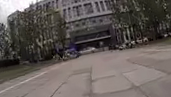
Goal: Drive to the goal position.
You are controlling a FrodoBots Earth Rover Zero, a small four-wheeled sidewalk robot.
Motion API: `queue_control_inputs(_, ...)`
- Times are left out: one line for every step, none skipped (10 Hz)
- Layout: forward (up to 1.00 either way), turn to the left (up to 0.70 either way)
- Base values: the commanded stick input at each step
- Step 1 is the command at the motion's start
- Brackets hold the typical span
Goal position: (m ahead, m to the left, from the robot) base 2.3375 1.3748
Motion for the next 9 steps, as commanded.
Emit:
queue_control_inputs(0.7, 0.0)
queue_control_inputs(0.7, 0.0)
queue_control_inputs(0.7, 0.0)
queue_control_inputs(0.7, 0.0)
queue_control_inputs(0.7, 0.0)
queue_control_inputs(0.7, 0.0)
queue_control_inputs(0.7, 0.0)
queue_control_inputs(0.7, 0.0)
queue_control_inputs(0.7, 0.0)
